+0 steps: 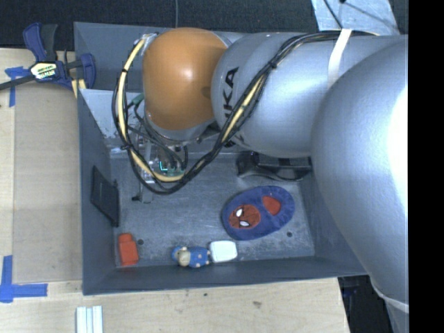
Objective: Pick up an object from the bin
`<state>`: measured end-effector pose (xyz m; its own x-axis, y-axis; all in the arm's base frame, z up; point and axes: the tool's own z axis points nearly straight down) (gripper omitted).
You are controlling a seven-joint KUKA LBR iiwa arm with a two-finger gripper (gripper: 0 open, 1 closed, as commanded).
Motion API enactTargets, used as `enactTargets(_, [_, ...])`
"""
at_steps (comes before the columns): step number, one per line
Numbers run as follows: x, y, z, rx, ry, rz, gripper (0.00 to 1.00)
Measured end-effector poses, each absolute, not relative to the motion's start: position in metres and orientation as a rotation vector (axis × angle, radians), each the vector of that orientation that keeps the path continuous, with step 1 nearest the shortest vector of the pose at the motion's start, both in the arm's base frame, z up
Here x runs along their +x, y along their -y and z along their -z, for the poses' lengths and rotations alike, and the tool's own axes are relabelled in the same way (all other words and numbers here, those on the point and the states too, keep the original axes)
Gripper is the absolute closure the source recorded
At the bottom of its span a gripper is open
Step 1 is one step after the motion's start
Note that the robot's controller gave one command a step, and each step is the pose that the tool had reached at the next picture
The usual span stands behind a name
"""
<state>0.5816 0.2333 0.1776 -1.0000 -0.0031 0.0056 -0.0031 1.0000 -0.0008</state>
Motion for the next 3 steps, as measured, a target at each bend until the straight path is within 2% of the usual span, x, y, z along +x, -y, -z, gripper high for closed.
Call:
enactTargets(1, [0.484, -0.178, -0.069, 0.498, 3.109, 0.002, 0.0])
enactTargets(2, [0.487, -0.106, -0.071, 0.342, 3.128, -0.003, 0.0])
enactTargets(3, [0.489, -0.056, -0.101, 0.094, 3.146, -0.001, 0.0])
